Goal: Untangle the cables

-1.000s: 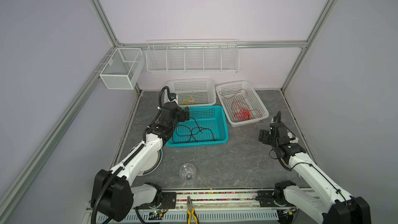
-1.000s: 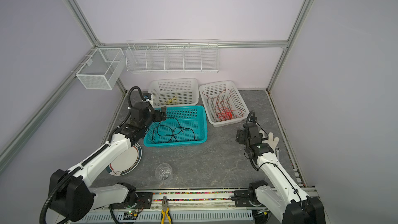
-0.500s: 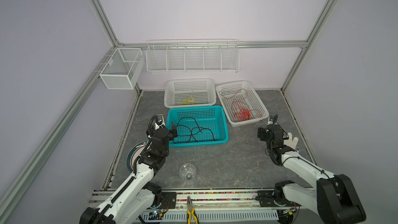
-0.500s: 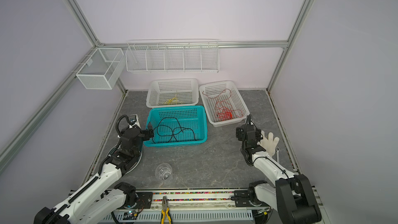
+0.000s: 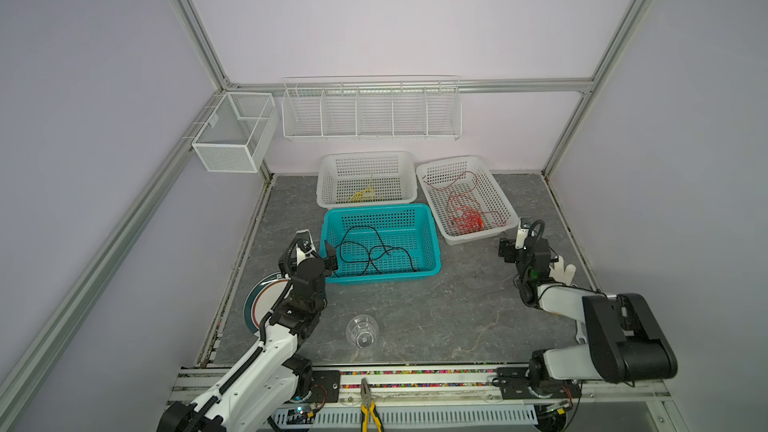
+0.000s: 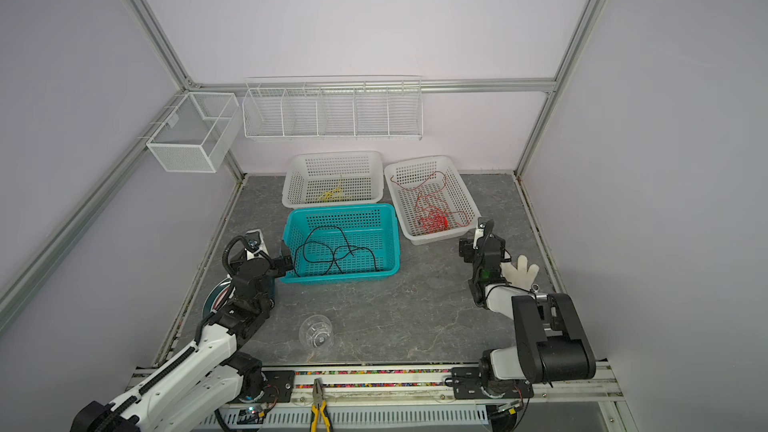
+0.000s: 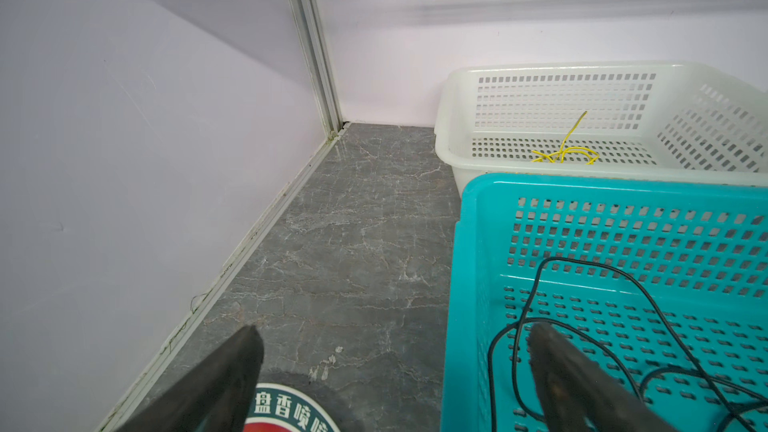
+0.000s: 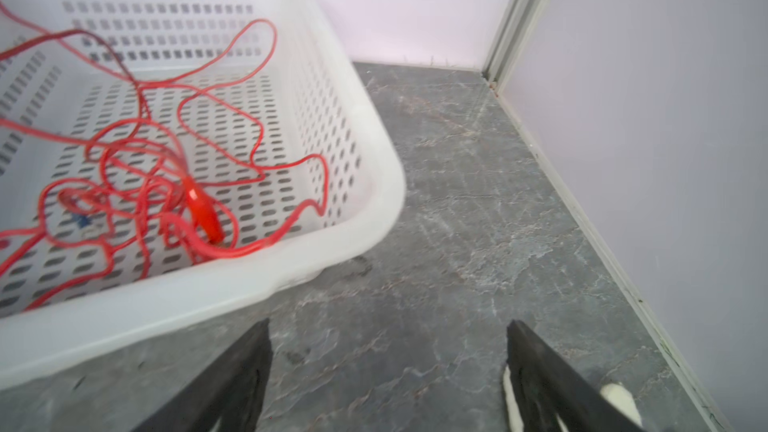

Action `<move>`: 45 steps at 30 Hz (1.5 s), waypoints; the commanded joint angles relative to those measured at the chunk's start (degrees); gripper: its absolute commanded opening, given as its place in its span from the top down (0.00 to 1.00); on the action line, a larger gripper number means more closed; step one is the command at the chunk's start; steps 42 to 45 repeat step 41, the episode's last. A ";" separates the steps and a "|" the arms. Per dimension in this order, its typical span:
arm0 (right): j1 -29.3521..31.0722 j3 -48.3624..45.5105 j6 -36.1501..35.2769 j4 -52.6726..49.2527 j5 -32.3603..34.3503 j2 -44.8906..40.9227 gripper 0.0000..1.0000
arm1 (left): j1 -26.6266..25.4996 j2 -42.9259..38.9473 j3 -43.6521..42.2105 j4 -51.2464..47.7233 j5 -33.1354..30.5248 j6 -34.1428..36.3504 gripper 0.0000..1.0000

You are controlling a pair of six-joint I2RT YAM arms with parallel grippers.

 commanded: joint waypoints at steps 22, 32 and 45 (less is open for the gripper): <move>-1.18 -0.09 0.84 4.87 -4.80 3.47 0.11 | 12.49 40.57 -2.88 52.51 7.03 6.09 0.00; -1.18 -0.07 0.83 4.86 -4.81 3.45 0.11 | 14.70 42.61 -3.01 53.49 9.09 3.52 0.01; -1.29 0.21 0.22 4.36 -6.85 3.51 0.11 | 14.93 43.05 1.07 46.72 8.29 3.47 0.01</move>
